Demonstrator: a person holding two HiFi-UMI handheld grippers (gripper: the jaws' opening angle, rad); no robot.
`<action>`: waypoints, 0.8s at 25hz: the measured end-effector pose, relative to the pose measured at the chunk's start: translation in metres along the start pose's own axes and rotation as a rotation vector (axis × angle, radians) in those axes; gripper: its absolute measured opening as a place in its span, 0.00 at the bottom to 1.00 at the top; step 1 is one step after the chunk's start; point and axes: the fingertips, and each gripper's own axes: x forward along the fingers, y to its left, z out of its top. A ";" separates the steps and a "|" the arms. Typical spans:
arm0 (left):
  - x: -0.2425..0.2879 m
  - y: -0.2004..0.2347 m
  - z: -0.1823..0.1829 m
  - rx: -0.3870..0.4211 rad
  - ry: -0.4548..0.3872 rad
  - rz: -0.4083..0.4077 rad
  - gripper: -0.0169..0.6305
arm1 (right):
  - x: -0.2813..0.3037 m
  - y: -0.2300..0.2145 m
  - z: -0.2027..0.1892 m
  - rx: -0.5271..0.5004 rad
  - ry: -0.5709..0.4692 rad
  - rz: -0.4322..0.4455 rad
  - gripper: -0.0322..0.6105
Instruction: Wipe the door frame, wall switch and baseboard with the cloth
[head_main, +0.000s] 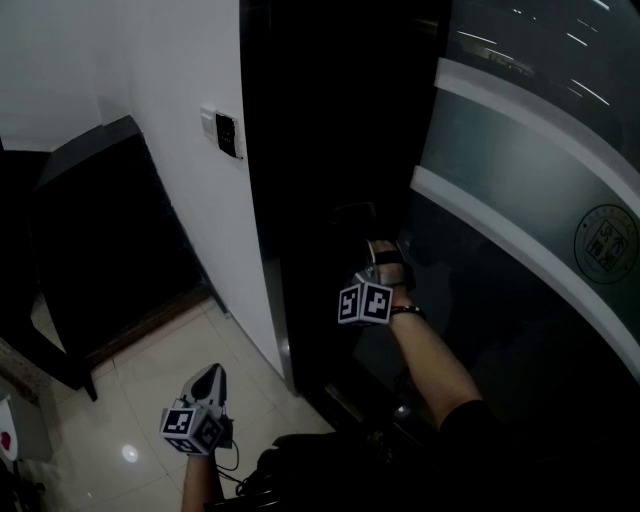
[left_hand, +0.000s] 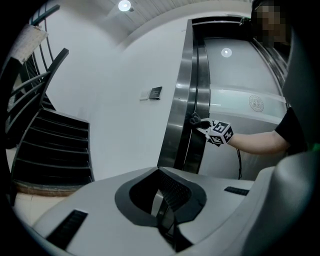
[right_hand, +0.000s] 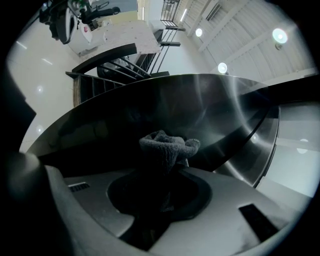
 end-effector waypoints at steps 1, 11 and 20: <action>0.000 0.000 -0.001 0.000 0.002 0.001 0.03 | 0.000 0.003 -0.001 -0.001 -0.002 0.004 0.20; -0.002 -0.004 -0.007 0.006 0.032 0.006 0.03 | -0.007 0.039 -0.015 0.005 0.000 0.063 0.20; -0.010 -0.005 -0.016 0.006 0.067 0.021 0.03 | -0.012 0.072 -0.025 0.018 0.013 0.120 0.20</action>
